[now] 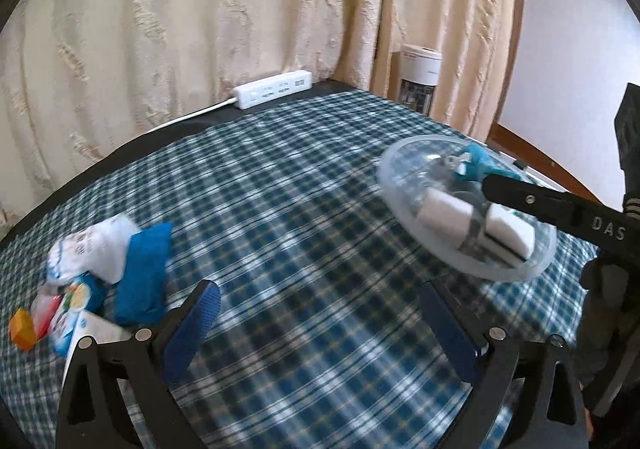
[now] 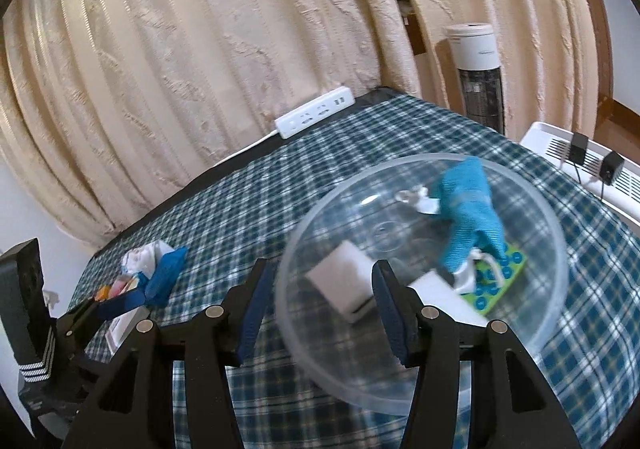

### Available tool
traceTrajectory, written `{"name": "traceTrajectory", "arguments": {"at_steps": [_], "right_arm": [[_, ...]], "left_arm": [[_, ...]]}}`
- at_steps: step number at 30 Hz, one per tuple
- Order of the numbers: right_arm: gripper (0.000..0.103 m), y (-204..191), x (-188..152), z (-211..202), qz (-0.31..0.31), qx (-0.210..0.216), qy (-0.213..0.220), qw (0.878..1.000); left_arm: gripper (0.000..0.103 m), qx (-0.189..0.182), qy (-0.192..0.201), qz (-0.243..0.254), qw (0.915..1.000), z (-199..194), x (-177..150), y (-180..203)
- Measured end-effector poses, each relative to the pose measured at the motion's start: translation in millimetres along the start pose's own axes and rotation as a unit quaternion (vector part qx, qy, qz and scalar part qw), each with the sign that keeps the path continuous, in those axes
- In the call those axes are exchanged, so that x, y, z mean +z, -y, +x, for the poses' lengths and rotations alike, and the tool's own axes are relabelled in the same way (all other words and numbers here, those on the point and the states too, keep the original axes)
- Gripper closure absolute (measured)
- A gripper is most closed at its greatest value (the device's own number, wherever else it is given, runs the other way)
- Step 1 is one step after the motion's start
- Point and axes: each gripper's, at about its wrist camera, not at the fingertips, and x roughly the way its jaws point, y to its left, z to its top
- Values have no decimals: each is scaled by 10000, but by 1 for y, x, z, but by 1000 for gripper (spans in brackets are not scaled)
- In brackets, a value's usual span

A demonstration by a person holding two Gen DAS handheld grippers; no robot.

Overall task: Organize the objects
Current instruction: 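Move both open tools back toward the remaining items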

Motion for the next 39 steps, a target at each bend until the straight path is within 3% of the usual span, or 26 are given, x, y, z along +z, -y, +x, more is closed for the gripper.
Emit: {"name": "traceTrajectory", "arguments": {"at_steps": [4,19,28,39], "right_arm": [[44,-13,-2,2,-86,83,-55,9999],[42,-62,-11,26,-365,387,-405,9978],[37,-86,-19,43,-471,592,-695,9947],[37,-107,-28,58,-635,714,-928,9911]], "left_arm": [[1,153,-28,-186,9997,-6,-8,-23],[0,996,-128,-911,9908,-25,-42,-125],[0,1094,-220,-1288,9854,-28,-57,-165],[0,961,-484,-1312,9855,-13,-66,-171]]}}
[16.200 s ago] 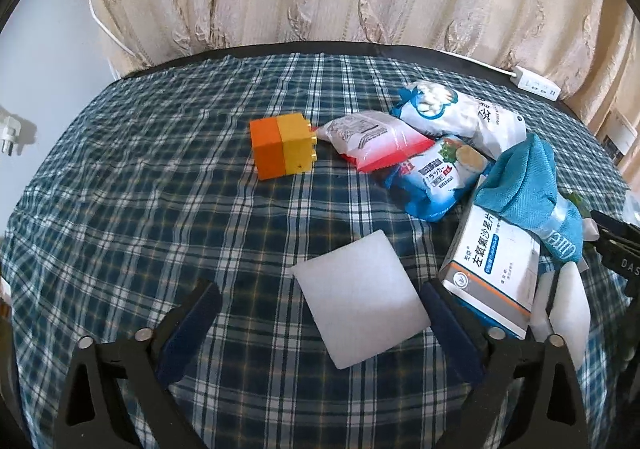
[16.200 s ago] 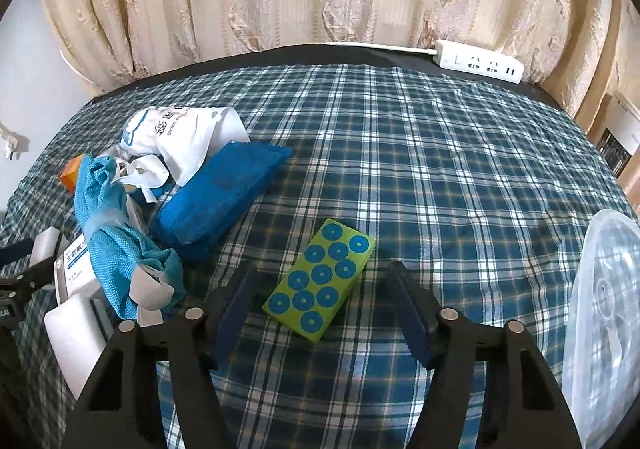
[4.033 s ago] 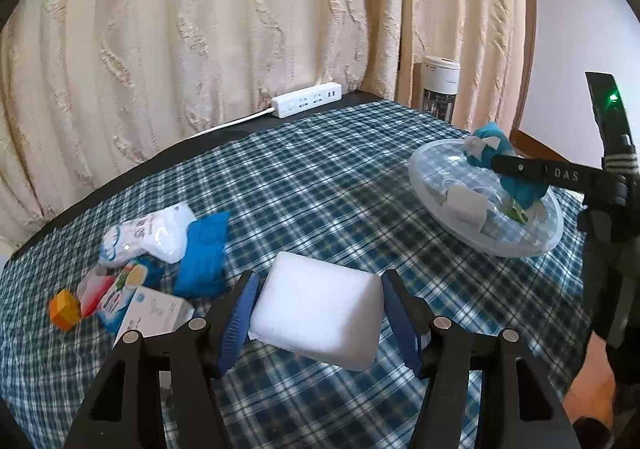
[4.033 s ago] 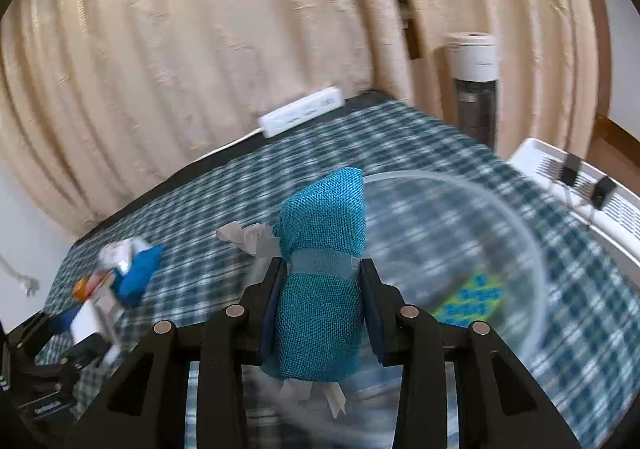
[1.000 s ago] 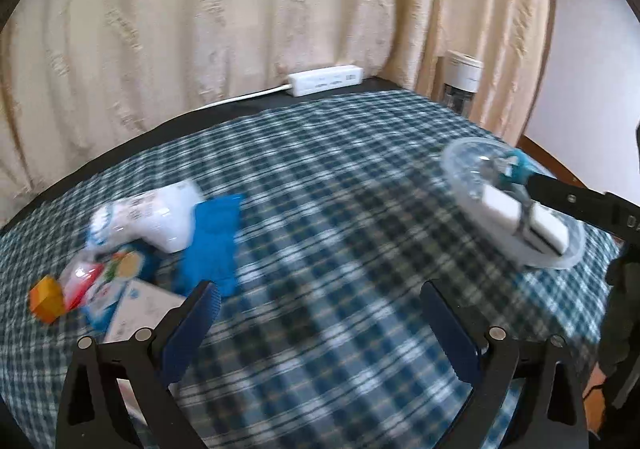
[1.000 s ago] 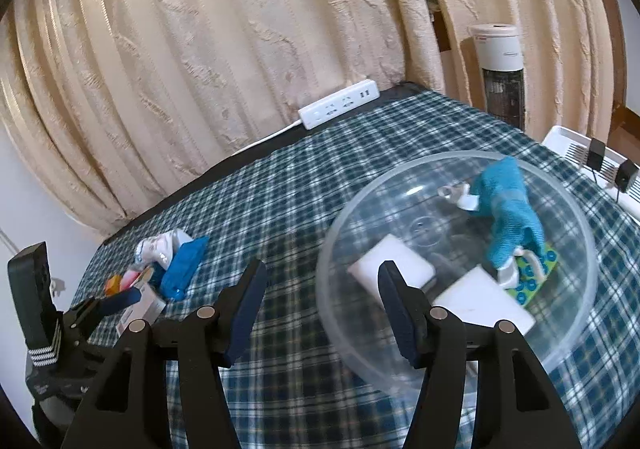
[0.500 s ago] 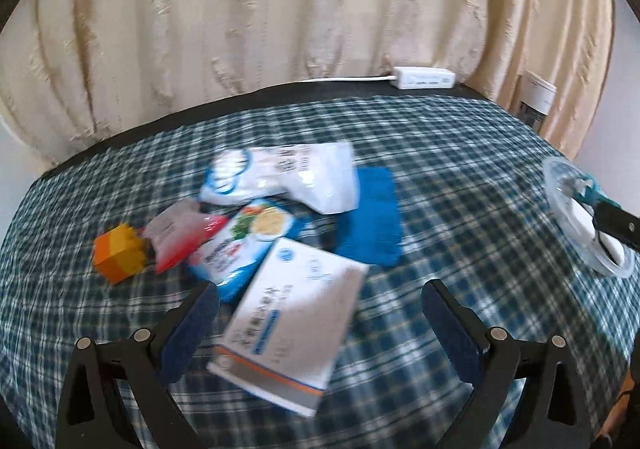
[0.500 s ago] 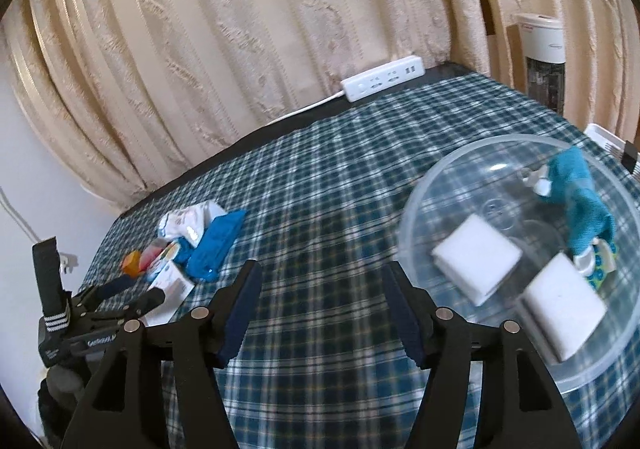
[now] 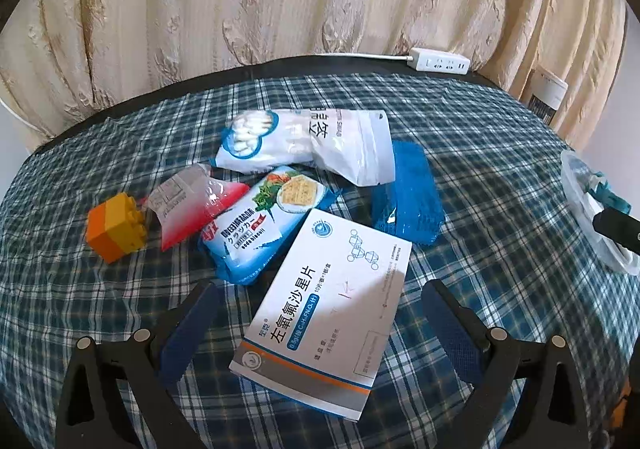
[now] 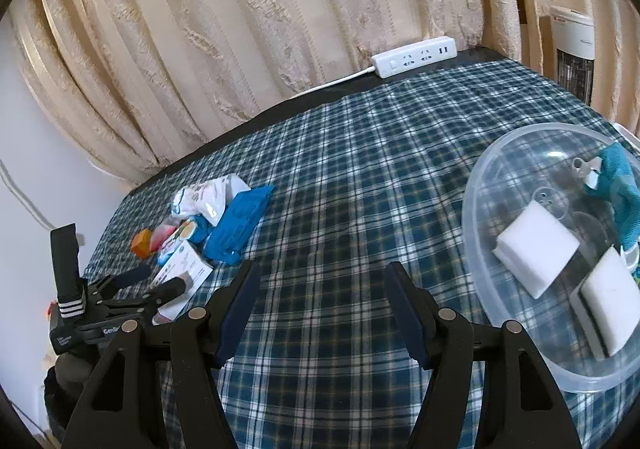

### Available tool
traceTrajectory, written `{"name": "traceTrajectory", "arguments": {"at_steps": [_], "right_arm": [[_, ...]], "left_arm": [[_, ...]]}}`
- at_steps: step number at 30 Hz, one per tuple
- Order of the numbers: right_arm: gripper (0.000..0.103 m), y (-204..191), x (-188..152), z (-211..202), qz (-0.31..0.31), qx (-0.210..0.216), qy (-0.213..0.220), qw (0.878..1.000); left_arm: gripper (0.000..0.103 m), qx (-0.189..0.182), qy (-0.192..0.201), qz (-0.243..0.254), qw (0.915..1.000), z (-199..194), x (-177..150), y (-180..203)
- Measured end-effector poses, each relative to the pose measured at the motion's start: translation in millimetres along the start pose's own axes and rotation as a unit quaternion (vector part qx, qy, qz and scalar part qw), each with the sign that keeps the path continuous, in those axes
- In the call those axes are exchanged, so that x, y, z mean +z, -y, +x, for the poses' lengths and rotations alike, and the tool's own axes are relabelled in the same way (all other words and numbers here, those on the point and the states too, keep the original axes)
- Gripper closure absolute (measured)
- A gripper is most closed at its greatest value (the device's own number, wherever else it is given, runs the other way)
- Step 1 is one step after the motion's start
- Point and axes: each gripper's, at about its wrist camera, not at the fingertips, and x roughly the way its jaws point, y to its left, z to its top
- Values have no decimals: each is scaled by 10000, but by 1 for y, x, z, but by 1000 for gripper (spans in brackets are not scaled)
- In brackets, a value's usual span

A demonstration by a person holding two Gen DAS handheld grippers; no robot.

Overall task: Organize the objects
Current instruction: 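Move both open tools back toward the remaining items, then grasp the white medicine box with the left tool while the right tool approaches the blue cloth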

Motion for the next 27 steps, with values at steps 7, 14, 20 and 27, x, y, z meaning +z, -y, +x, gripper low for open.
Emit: {"name": "traceTrajectory", "arguments": {"at_steps": [7,14,20,27], "right_arm": [[37,-6,0,7,-57,38,-87,9999],[37,-13,-2,14,-99,42,-163,9998],[37,-20,-4,20,-167,43,-220,9996],[37,-33,-6,32,-339,69,-376,9987]], "left_arm": [[0,71,-179,-17,9998,10,-2,-2],[1,153,-297,-91,9994,15,-2,-4],[17,178,-271,87,9994,14,-4,3],[35,-77,-70,370,9993,4,-7,13]]}}
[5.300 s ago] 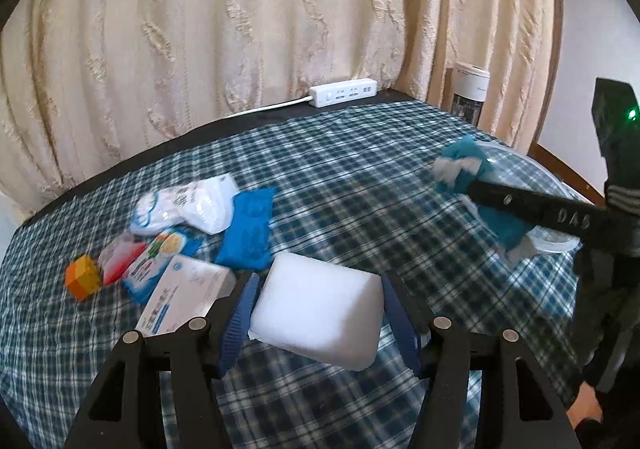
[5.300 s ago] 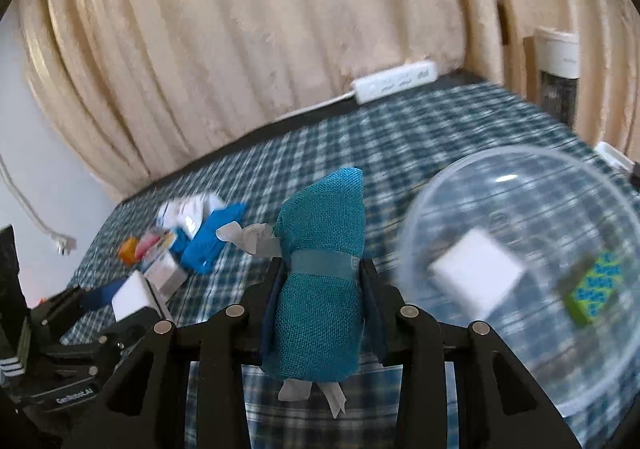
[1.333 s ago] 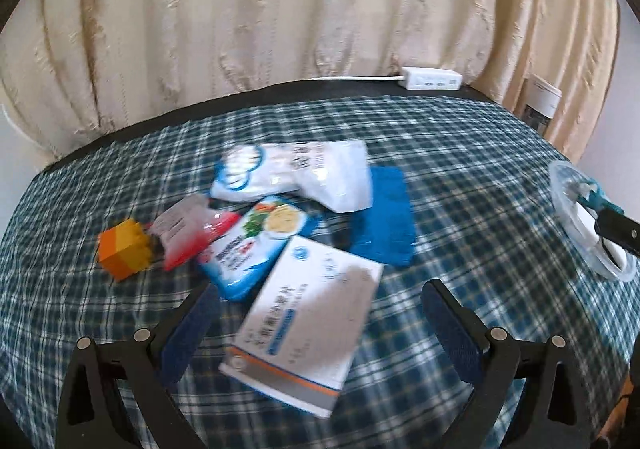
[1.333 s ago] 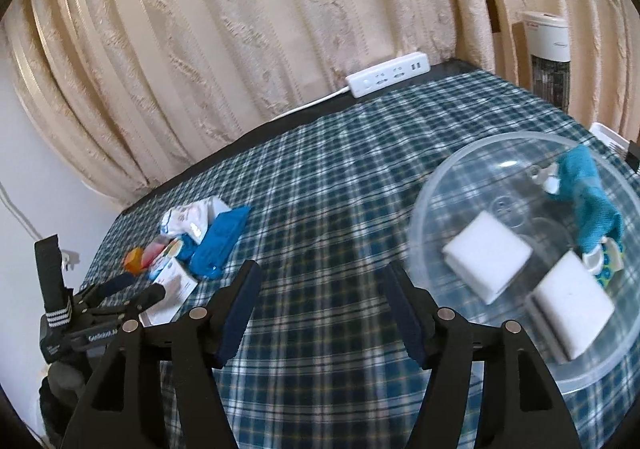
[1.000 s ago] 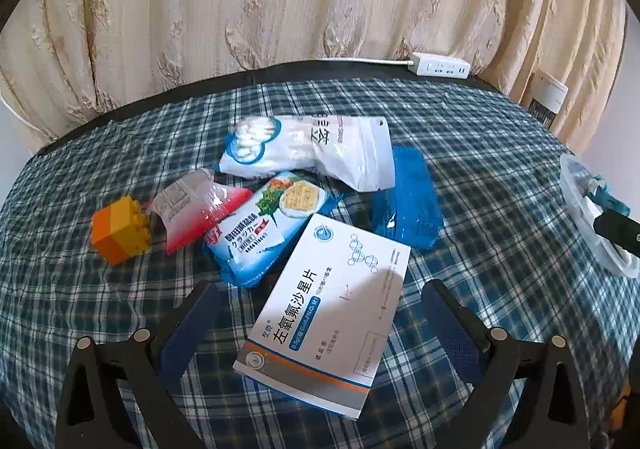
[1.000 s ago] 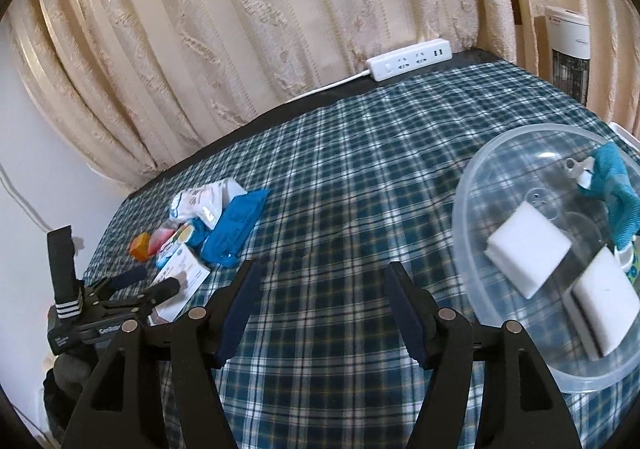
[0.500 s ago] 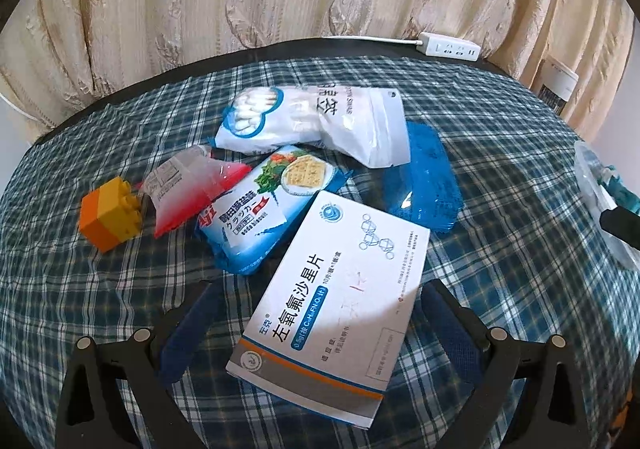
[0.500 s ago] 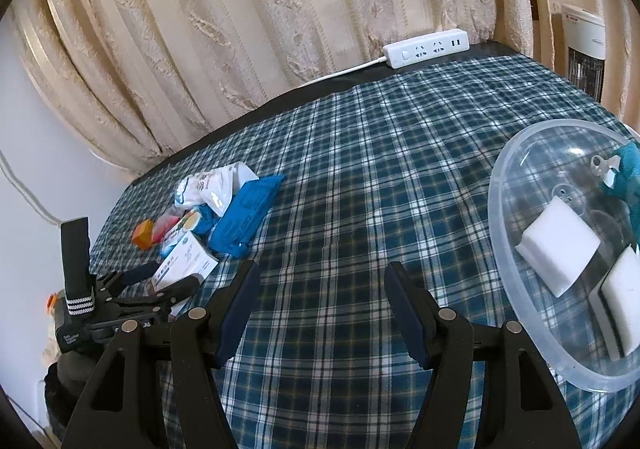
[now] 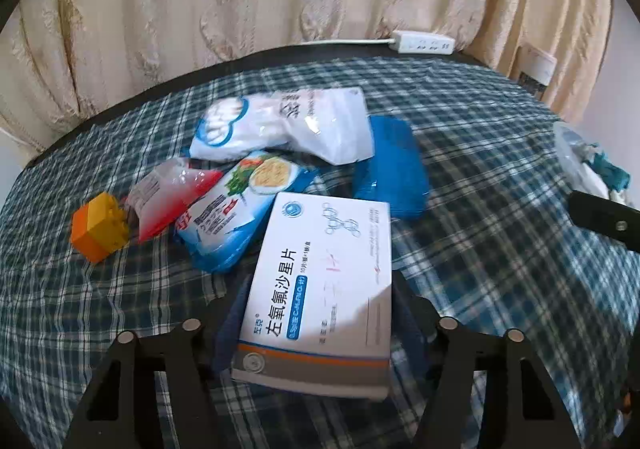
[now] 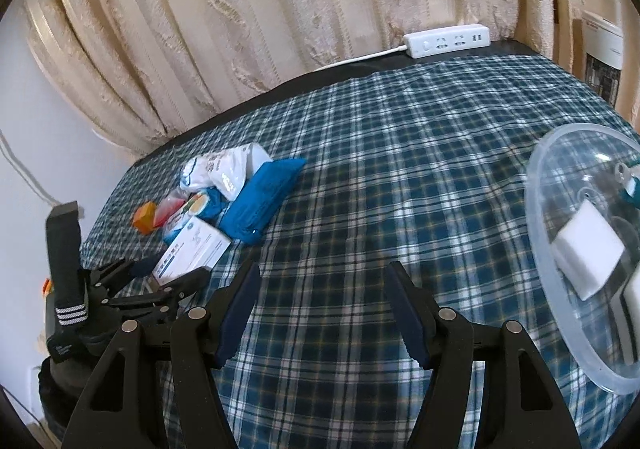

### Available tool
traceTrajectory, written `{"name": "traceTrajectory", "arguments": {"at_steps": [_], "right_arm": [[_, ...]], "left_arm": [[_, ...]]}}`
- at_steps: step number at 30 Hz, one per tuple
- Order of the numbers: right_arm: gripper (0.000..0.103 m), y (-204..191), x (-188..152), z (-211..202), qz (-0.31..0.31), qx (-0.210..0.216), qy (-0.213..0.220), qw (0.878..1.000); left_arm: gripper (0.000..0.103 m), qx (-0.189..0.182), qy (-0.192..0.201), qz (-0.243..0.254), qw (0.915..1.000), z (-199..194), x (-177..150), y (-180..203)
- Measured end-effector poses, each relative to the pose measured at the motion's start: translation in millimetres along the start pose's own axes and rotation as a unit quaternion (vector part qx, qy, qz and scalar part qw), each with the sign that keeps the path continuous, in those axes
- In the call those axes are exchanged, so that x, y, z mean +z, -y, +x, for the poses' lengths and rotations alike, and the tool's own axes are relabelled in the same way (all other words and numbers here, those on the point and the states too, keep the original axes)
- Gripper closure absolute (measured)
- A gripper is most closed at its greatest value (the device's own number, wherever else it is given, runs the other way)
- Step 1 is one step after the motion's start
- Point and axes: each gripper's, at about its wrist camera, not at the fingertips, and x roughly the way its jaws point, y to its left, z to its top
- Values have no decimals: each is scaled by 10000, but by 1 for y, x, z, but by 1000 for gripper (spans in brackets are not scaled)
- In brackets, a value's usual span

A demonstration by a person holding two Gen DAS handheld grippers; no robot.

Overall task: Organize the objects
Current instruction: 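Grasp the white medicine box with the left tool while the right tool approaches the blue cloth, then close the right tool on the blue packet while the left tool holds the medicine box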

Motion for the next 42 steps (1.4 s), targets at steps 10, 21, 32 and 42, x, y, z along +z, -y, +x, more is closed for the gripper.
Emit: {"name": "traceTrajectory", "arguments": {"at_steps": [10,21,32,42], "right_arm": [[37,-27,17,29,-322,78,-257,9991],[37,-58,45,84,-703,3,-549,9960],[37,-65,60,127,-665,-255,-592,9957],[37,-63,56,130,-870,-525,-507,9935]], "left_arm": [[37,-193,355,-144,9991,-21,3,-3],[37,-62,658,-351,9972,-40,4,-13],[37,150,676,-543,9961,-41,3,-24],[37,146,671,-548,9961,-43,2,-24]]}}
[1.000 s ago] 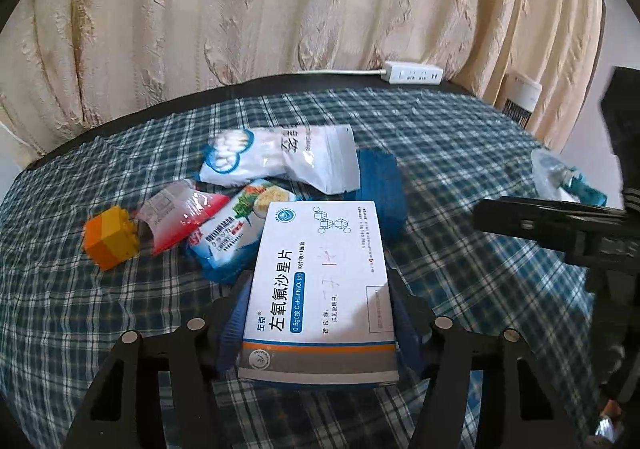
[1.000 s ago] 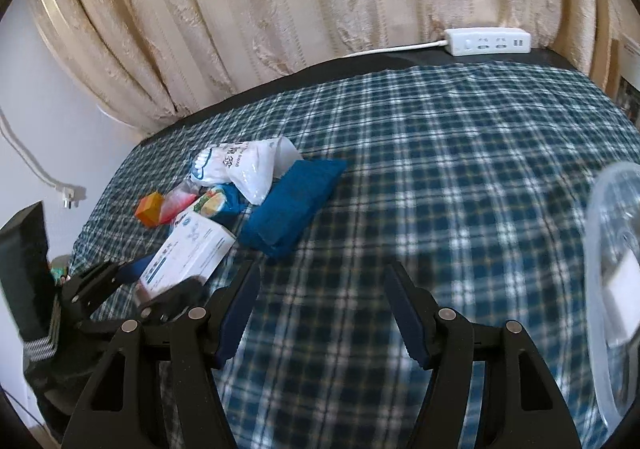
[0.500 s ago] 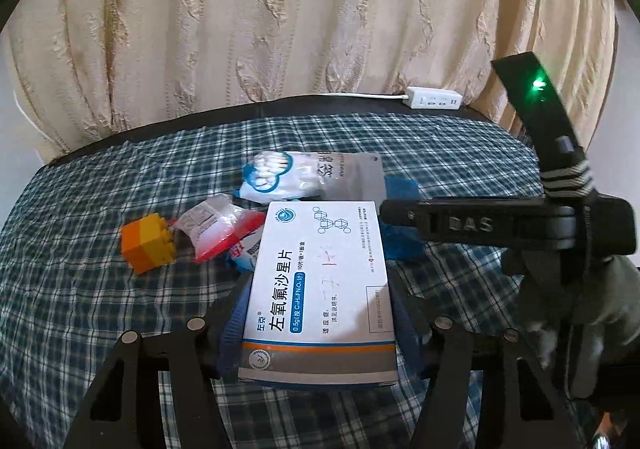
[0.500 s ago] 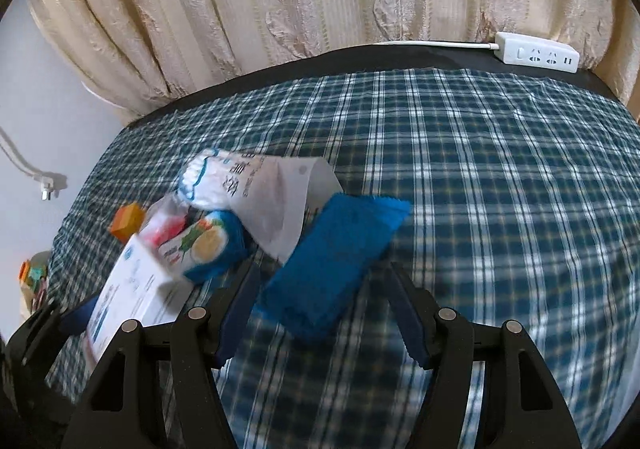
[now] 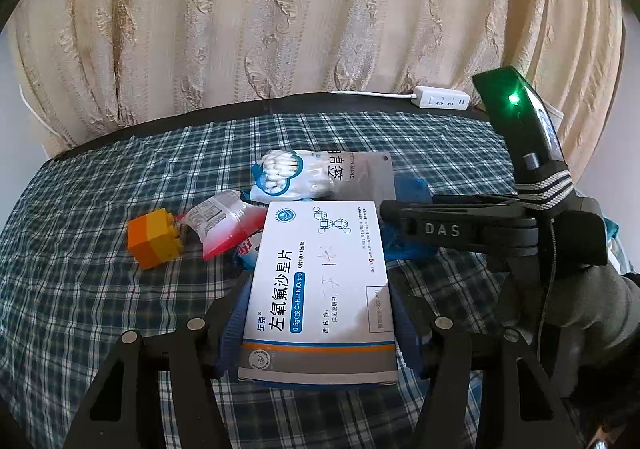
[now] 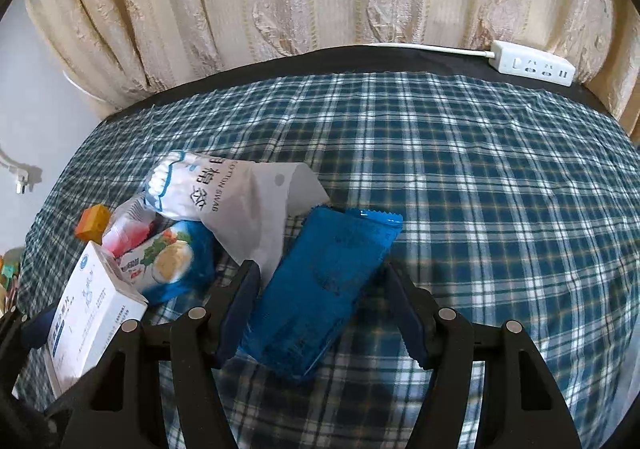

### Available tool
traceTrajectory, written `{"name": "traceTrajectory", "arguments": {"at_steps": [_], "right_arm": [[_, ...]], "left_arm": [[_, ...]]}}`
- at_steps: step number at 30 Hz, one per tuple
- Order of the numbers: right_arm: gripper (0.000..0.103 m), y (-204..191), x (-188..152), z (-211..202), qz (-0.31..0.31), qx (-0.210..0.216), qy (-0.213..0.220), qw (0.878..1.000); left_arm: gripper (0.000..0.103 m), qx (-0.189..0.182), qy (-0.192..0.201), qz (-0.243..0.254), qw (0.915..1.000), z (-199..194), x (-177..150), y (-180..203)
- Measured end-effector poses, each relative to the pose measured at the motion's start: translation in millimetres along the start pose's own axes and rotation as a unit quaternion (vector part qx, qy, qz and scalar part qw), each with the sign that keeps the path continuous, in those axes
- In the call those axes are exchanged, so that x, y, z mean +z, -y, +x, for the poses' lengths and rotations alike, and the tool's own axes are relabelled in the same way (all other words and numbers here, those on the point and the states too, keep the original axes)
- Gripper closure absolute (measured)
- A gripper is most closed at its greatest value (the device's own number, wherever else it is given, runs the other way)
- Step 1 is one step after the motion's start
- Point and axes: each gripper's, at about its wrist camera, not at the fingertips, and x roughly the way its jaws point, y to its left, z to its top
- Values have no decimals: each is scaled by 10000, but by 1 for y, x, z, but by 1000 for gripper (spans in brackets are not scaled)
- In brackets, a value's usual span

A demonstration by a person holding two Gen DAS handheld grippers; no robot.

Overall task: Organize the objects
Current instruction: 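Close the right tool on the blue packet while the left tool holds the medicine box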

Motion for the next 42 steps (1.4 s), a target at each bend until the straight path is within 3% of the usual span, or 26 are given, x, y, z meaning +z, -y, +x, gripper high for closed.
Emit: {"name": "traceTrajectory", "arguments": {"at_steps": [9,20,24,30,42], "right_arm": [[39,15,-8,-10,65,-144,59,9999],[40,2,-5,-4,-179,-339,39,9993],[51,0,-6,-3,-274,-487,77,9984],[59,5,-7,-7,-204,-435,101,9988],[60,13,-21,-38,30,-252,296,9992]], "left_arm": [[37,-23,-9,34,10000,0,-1,3],[37,-40,0,29,10000,0,-1,4],[37,-42,3,38,10000,0,-1,4],[37,-44,2,49,10000,0,-2,6],[37,-207,60,108,9997,-2,-2,11]]}}
